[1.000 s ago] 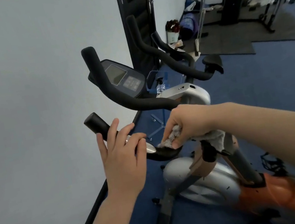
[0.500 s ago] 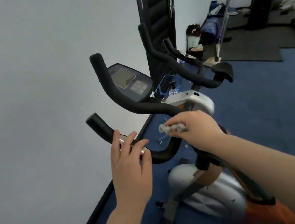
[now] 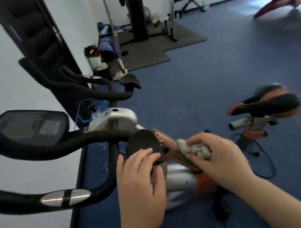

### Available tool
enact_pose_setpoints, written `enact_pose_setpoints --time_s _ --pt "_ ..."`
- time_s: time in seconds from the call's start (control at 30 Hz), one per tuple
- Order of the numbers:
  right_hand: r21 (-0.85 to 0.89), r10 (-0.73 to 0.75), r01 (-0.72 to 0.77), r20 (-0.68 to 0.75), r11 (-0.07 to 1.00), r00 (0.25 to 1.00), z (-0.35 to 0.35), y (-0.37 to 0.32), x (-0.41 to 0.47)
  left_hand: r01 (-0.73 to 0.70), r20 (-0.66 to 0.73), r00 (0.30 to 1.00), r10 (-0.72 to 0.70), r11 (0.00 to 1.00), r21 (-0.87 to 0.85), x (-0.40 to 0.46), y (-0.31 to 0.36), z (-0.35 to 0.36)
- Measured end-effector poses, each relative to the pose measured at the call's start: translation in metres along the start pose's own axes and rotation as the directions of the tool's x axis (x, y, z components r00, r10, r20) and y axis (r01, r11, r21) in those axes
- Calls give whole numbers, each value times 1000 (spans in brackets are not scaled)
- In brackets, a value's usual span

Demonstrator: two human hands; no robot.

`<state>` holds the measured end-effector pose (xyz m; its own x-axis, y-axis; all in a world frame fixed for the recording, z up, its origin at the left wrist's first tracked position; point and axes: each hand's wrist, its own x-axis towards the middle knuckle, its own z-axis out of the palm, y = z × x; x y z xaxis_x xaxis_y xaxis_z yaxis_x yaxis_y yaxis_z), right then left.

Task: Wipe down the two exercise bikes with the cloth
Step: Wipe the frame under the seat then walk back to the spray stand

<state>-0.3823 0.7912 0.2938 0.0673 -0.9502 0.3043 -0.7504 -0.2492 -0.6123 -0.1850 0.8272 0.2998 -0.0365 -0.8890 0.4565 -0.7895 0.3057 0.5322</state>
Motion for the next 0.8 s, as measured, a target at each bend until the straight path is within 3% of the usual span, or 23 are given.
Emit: enact_pose_setpoints --time_s 0.2,0.37,0.8 --pt "-128 283 -290 -70 948 957 -59 66 -64 -145 162 971 175 972 -184 5 67 66" --pt "-135 444 -469 -179 873 878 -115 127 -94 -216 316 911 267 958 -186 19 127 128" --pt "-90 595 -651 -326 754 734 -254 270 -125 -274 408 817 408 897 -347 54 295 285"
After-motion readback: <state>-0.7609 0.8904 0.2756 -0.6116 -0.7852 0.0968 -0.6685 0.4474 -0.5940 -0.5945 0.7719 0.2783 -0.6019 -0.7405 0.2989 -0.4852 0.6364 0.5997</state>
